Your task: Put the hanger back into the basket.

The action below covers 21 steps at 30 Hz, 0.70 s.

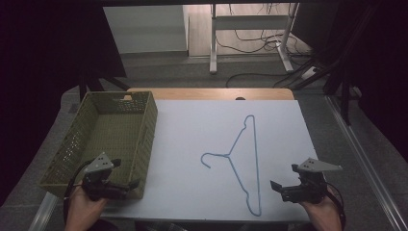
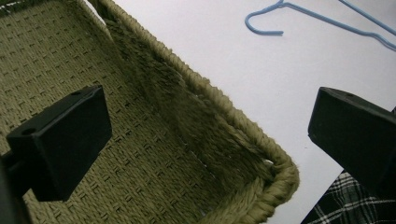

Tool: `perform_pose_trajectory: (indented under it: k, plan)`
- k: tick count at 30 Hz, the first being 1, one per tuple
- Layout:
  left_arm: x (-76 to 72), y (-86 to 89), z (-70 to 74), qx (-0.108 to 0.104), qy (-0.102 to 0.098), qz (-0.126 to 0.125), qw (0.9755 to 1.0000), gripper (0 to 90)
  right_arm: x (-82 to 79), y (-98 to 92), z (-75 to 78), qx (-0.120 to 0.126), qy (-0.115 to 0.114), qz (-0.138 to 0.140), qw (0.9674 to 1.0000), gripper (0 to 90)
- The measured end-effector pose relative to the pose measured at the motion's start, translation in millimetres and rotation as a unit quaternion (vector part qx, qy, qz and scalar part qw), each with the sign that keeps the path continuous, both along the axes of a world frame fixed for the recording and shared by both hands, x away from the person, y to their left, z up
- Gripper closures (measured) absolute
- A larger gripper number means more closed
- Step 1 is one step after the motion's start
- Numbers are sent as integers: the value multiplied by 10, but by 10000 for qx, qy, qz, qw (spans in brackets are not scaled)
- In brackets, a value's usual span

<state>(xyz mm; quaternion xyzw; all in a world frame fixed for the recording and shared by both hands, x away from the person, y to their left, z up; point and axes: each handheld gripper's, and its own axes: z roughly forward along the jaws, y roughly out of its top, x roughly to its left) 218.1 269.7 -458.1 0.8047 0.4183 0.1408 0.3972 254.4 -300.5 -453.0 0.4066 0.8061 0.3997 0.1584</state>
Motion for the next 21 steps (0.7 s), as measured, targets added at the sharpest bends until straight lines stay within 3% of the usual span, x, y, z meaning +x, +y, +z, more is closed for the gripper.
perform_pose_trajectory:
  k: [12, 21]
  plan:
    - [10, -11, -19, -4, 20, -9, 10000, 1, 12, -22, -17, -36, 129, -239, 9996, 0]
    - [13, 0, -15, -98, -27, 13, 9999, 0, 17, 3, -31, -181, 143, -223, 9995, 0]
